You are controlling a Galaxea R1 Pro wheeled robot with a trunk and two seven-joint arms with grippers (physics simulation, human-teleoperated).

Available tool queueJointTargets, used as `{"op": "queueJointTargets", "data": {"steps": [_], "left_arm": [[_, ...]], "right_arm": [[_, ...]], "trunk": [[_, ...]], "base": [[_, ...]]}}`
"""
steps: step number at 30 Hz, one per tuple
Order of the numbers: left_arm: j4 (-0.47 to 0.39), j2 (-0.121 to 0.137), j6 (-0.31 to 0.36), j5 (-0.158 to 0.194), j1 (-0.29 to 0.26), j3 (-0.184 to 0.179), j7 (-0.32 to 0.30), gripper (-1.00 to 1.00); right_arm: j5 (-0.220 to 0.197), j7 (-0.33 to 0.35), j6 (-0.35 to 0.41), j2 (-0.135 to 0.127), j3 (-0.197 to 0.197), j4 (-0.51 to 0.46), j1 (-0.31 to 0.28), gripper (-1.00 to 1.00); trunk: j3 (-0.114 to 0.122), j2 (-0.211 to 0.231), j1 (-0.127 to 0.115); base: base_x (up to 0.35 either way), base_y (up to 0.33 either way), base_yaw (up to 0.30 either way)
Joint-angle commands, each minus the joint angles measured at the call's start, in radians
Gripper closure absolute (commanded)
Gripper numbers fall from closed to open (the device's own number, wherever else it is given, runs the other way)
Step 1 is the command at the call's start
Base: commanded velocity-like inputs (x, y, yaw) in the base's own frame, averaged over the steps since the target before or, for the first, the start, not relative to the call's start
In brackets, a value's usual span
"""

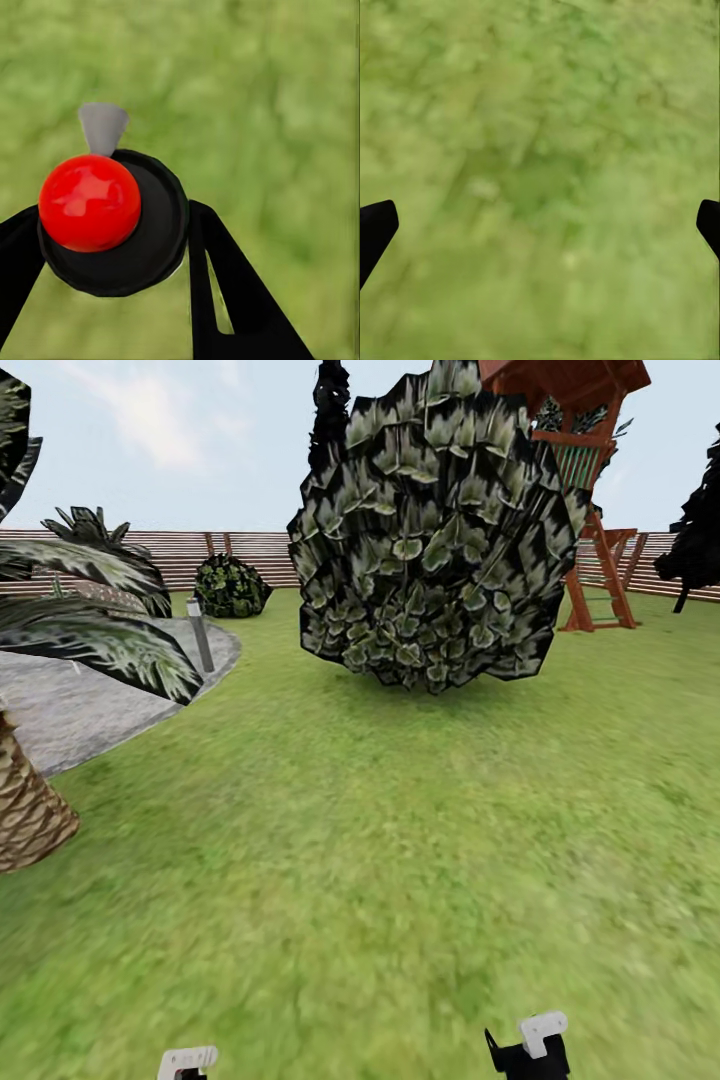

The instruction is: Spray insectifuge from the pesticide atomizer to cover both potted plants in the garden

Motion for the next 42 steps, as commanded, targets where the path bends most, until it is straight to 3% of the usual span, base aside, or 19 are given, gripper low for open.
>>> {"op": "queueJointTargets", "data": {"steps": [1,42], "left_arm": [[0.001,0.000,-0.001,0.008,-0.001,0.006,-0.010,1.00],[0.001,0.000,-0.001,0.008,-0.001,0.006,-0.010,1.00]], "right_arm": [[0.003,0.006,-0.004,0.000,-0.008,0.001,-0.001,-1.00],[0.003,0.006,-0.004,0.003,-0.008,0.001,-0.001,-1.00]], "trunk": [[-0.001,0.000,0.000],[-0.001,0.000,0.000]], "base": [[0.337,-0.079,0.000],[0.337,-0.079,0.019]]}}
